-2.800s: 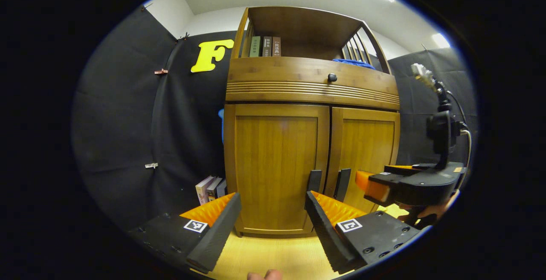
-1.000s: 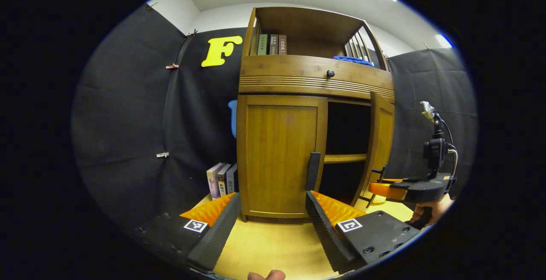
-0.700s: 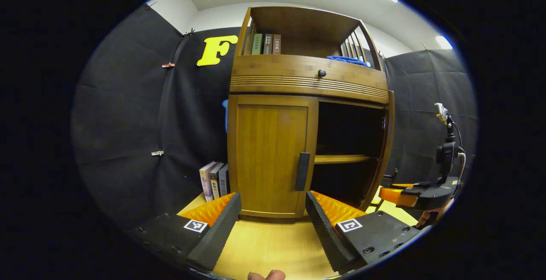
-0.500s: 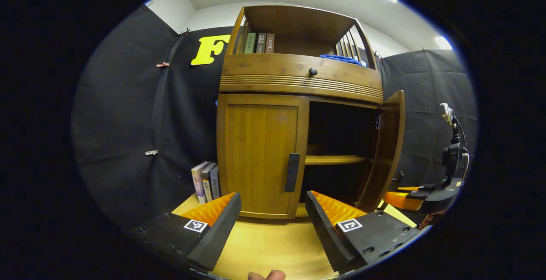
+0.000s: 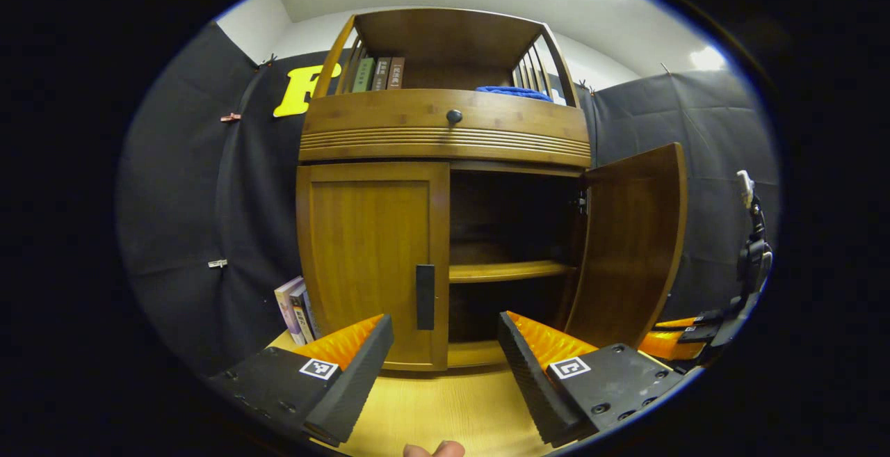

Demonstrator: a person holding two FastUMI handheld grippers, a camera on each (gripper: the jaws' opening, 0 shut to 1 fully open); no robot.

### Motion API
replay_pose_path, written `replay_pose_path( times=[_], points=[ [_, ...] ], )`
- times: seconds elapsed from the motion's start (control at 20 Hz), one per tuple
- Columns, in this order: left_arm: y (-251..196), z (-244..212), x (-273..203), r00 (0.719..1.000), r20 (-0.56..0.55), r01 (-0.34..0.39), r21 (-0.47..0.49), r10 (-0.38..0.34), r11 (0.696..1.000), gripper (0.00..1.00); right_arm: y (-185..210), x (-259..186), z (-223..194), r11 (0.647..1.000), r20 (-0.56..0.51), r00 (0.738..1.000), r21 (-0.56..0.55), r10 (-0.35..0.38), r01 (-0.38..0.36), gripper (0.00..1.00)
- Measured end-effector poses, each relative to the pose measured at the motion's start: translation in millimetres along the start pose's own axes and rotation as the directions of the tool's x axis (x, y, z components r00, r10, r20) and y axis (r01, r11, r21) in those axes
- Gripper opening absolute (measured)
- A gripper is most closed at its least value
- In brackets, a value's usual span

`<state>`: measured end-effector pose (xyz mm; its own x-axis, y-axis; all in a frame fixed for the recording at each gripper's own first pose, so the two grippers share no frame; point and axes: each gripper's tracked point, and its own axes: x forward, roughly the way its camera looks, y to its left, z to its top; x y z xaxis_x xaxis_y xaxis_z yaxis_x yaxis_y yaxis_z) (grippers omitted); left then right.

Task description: Open the right door of the double-door shoe cabinet with the right hand, and open the left door with the left hand.

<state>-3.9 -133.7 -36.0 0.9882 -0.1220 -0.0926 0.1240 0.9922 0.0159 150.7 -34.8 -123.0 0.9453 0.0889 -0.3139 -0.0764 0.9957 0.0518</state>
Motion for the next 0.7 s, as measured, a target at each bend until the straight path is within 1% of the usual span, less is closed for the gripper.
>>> replay_pose_path(
  times=[0.1, 0.2, 0.35, 0.55, 0.65, 0.7],
  points=[
    [-9.4, 0.7, 7.5, 1.0, -0.008, 0.006, -0.009, -0.006, 1.0, 0.95, -16.9, -3.4, 1.0, 1.0, 0.002, 1.0, -0.003, -0.011, 0.011, 0.22],
    [-14.9, 3.8, 14.1, 1.0, -0.011, 0.007, 0.003, -0.007, 1.0, 0.95, -36.1, -6.4, 3.5, 1.0, 0.011, 1.0, -0.013, -0.024, 0.024, 0.22],
    [-15.7, 6.5, 26.3, 1.0, -0.006, 0.009, 0.031, -0.009, 0.999, 0.96, -65.9, -9.6, 14.2, 0.999, 0.032, 0.998, -0.02, -0.048, 0.049, 0.19],
    [-12.3, 2.1, 47.3, 1.0, -0.028, -0.006, 0.043, 0.007, 0.999, 0.94, -102.6, -17.8, 30.4, 0.995, 0.065, 0.994, -0.025, -0.093, 0.095, 0.19],
    [-10.3, -1.1, 58.6, 0.999, -0.039, -0.01, 0.039, 0.012, 0.999, 0.94, -111.6, -20.8, 32.5, 0.995, 0.072, 0.993, -0.026, -0.098, 0.101, 0.19],
    [-10.2, -2.4, 65.2, 0.999, -0.046, -0.009, 0.037, 0.011, 0.999, 0.95, -110.6, -22.6, 34.4, 0.996, 0.075, 0.993, -0.023, -0.09, 0.092, 0.18]
  ],
)
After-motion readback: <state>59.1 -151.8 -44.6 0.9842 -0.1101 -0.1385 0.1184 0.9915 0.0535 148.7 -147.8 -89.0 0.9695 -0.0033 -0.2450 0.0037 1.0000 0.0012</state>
